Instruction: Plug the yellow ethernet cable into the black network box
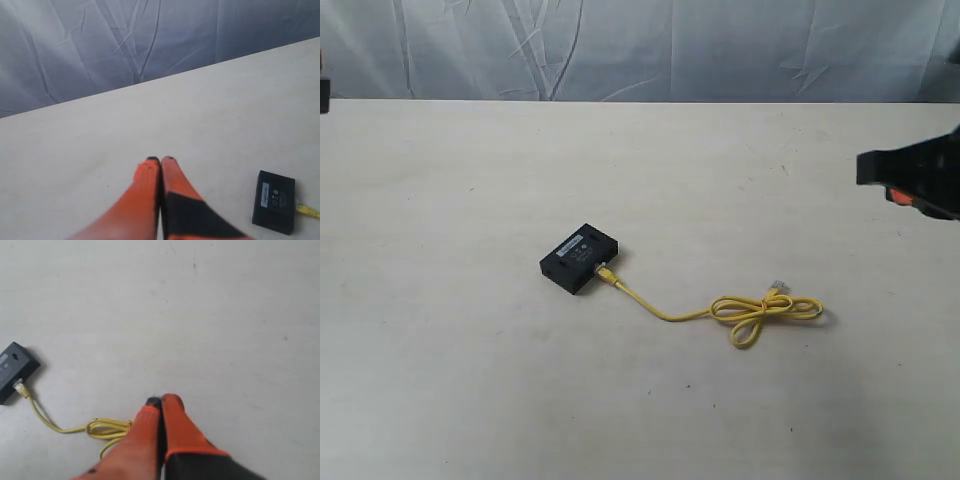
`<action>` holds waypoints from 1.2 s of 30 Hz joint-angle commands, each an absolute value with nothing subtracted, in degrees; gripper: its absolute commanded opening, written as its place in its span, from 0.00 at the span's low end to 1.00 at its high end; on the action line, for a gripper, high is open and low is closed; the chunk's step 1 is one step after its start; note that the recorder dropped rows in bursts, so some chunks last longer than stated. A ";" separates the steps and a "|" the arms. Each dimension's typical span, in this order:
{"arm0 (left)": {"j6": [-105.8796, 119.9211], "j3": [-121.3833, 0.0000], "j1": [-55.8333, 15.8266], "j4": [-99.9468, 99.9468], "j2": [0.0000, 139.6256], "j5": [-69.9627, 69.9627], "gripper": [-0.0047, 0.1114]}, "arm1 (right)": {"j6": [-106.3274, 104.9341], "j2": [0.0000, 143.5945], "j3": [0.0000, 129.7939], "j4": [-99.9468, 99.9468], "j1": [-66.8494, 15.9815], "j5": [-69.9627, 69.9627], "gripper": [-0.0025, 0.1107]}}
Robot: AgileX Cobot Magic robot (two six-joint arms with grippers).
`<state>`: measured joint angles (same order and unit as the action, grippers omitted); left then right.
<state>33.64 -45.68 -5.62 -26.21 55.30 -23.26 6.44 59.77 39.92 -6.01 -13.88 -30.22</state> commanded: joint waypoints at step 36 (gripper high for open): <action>33.29 -36.53 -5.62 -25.62 39.37 -25.63 0.04 | 5.48 8.58 21.69 1.28 -4.65 -33.70 0.02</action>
